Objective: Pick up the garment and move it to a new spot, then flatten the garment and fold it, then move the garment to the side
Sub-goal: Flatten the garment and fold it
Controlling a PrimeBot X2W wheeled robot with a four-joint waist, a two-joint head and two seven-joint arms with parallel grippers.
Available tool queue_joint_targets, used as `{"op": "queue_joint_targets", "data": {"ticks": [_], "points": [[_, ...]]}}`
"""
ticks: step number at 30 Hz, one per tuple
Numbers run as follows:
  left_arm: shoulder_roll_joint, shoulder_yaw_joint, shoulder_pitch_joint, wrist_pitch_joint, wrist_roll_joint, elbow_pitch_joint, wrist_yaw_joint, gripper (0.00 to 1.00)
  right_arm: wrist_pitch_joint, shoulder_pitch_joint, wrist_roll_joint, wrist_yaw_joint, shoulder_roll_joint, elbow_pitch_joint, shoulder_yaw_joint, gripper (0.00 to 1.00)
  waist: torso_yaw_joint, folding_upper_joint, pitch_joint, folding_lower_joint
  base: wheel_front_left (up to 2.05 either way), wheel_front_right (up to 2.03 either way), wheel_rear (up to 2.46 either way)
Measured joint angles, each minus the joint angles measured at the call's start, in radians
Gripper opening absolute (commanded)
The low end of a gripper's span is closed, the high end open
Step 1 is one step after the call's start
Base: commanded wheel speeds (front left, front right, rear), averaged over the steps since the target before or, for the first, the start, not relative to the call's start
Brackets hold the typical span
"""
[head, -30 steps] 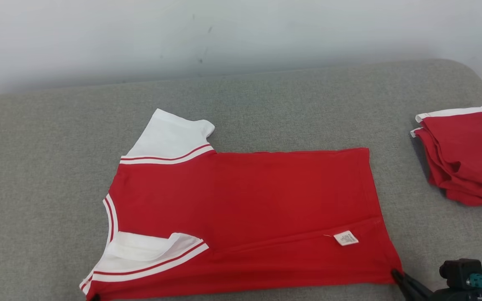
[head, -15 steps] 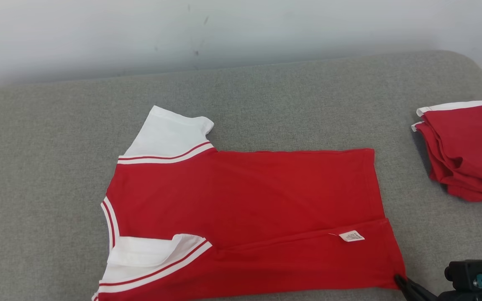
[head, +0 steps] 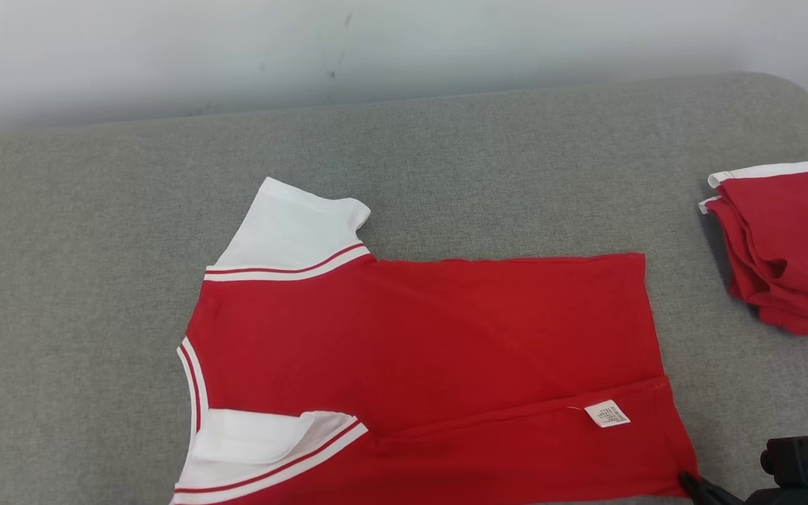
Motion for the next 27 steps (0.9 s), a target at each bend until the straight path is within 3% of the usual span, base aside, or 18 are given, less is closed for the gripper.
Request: {"op": "queue_joint_targets", "data": {"ticks": [6, 7, 8, 9, 10, 18, 27], "points": [[-0.007, -0.014, 0.025, 0.053, -0.022, -0.016, 0.008, 0.0, 0.032, 0.0, 0.003, -0.01, -0.009, -0.024, 0.0, 0.0, 0.002, 0.0, 0.01, 0.0, 0.0, 0.0, 0.0], [-0.008, -0.014, 0.026, 0.064, -0.028, -0.022, 0.011, 0.0, 0.038, -0.001, 0.003, -0.019, -0.011, -0.032, -0.006, 1.0, 0.004, 0.0, 0.012, 0.0, 0.0, 0.0, 0.0], [-0.009, -0.012, 0.026, 0.063, -0.027, -0.031, 0.021, 0.31, 0.039, -0.001, 0.003, -0.019, -0.012, -0.035, -0.011, 1.0, 0.005, 0.0, 0.013, 0.0, 0.0, 0.0, 0.0], [-0.008, -0.008, 0.024, 0.062, -0.025, -0.037, 0.027, 0.94, 0.039, -0.002, 0.003, -0.021, -0.012, -0.039, -0.016, 1.0, 0.006, 0.0, 0.014, 0.0, 0.0, 0.0, 0.0], [-0.007, -0.006, 0.023, 0.063, -0.019, -0.043, 0.027, 1.0, 0.04, -0.002, 0.003, -0.026, -0.013, -0.042, -0.018, 1.0, 0.008, 0.0, 0.015, 0.0, 0.0, 0.0, 0.0], [0.009, 0.023, 0.02, 0.057, 0.016, -0.073, 0.064, 1.0, 0.047, -0.007, -0.018, -0.035, -0.022, -0.067, -0.02, 1.0, 0.008, 0.0, 0.006, 0.0, 0.0, 0.0, 0.0], [0.006, 0.062, -0.123, -0.117, 0.131, -0.157, 0.088, 1.0, -0.021, -0.072, -0.059, -0.044, -0.007, -0.113, -0.041, 1.0, 0.002, 0.0, -0.018, -0.0001, 0.0, 0.0, 0.0]]}}
